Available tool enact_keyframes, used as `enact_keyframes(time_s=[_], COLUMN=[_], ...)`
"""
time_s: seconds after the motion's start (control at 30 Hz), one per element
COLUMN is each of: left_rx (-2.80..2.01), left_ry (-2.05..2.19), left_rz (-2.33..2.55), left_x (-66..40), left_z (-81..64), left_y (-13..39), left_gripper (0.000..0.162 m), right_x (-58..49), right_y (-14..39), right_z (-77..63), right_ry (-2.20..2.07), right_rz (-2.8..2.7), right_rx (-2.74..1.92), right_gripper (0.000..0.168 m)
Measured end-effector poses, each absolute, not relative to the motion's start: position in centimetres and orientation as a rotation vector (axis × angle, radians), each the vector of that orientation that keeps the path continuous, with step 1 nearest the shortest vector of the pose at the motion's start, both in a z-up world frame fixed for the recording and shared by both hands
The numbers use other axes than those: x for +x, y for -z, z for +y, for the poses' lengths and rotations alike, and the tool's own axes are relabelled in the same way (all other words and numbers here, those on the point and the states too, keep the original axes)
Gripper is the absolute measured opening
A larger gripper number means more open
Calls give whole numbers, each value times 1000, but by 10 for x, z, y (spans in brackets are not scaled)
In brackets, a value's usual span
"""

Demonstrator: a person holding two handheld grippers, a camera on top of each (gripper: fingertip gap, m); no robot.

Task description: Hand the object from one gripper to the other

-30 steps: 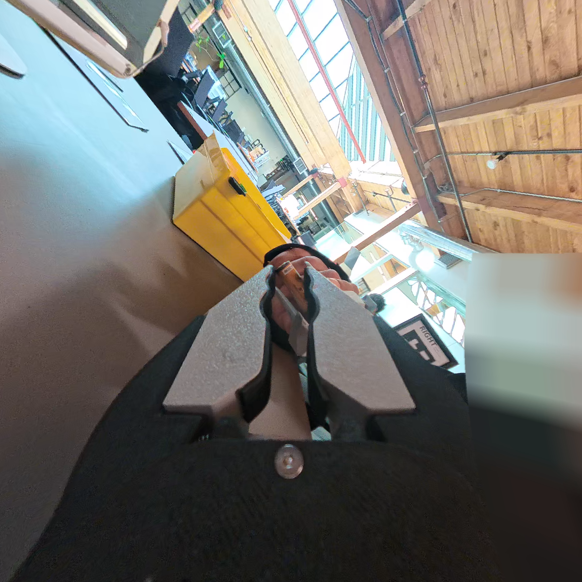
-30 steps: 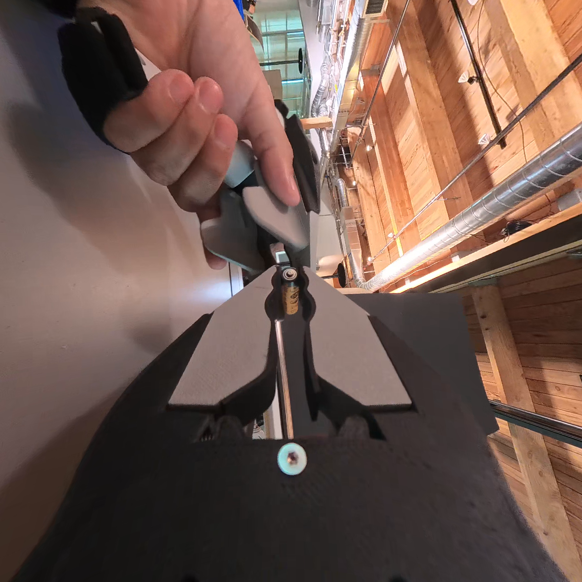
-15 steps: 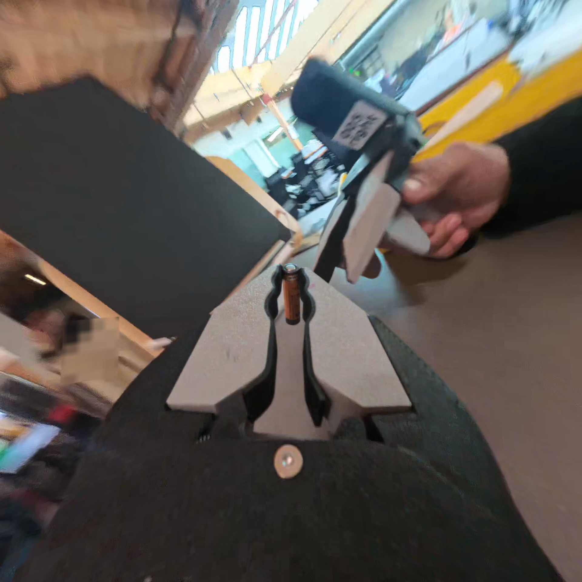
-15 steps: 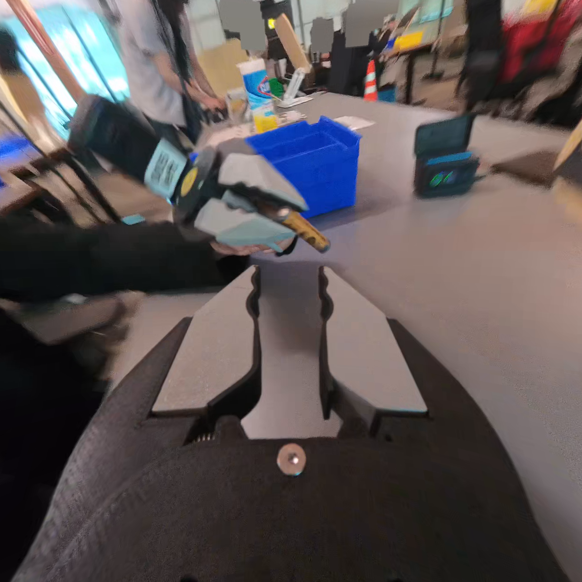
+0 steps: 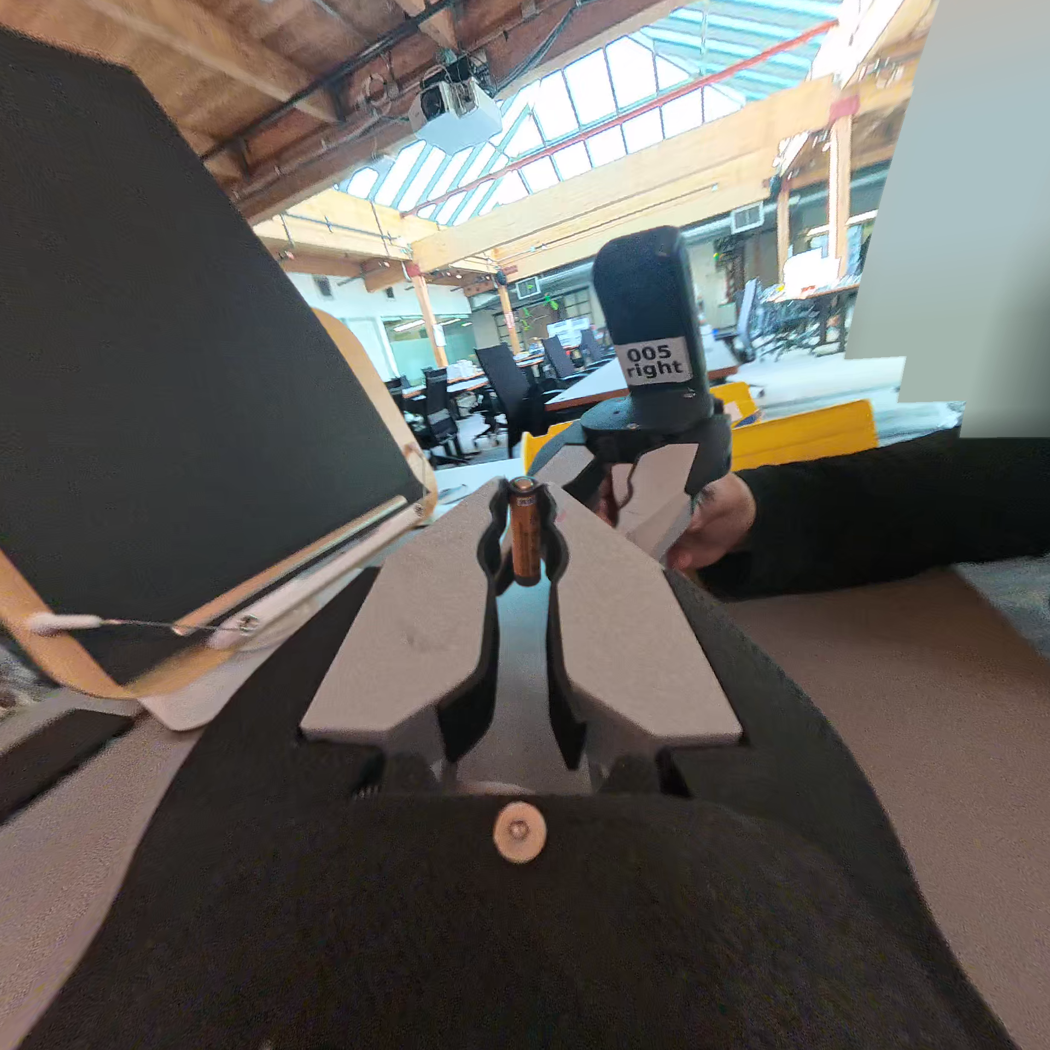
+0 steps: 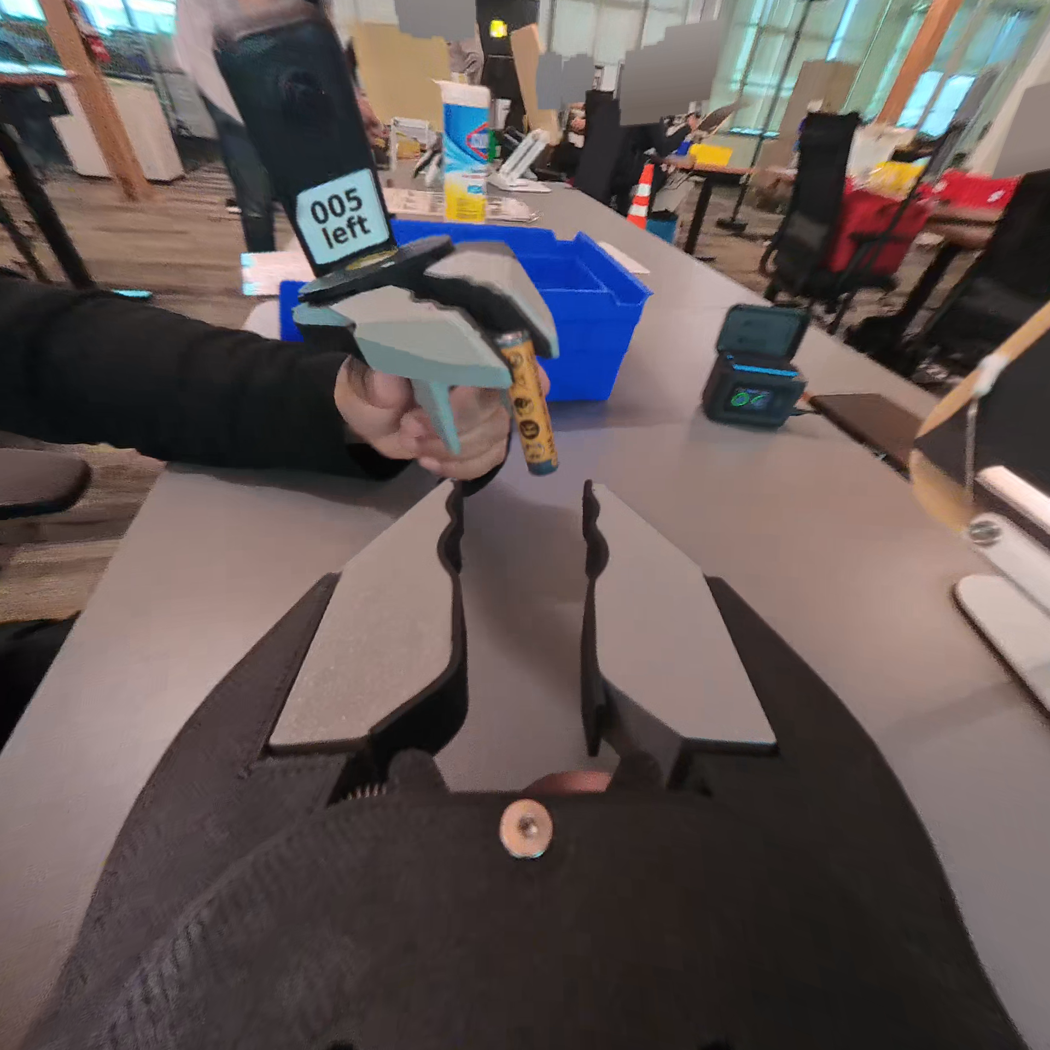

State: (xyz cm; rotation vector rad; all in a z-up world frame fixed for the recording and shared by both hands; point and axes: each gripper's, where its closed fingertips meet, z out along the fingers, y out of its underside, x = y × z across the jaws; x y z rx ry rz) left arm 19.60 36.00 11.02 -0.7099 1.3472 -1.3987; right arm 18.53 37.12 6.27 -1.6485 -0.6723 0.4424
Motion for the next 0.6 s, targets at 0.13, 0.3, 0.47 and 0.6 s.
enact_keyframes(time_s=[0.13,0.3,0.47,0.6], left_rx=[-829,-1041,-1366,-1555], left_ry=[1467,1408,1933,2046], left_rz=[1384,1388,1366,1306], left_x=[206,217,211,212], left_z=[361,385,386,396], left_y=[-96,-76,-71,-61], left_gripper=[8,30,35,37], right_x=[189,207,259,255], right_y=[-65,-53,-59,-53], right_z=[379,390,395,390], right_ry=[-371,-413,216,630], right_rz=[-625,-498,-585,-878], right_rx=[-1660,-1770,-1718,-1604], right_gripper=[7,7,7,8])
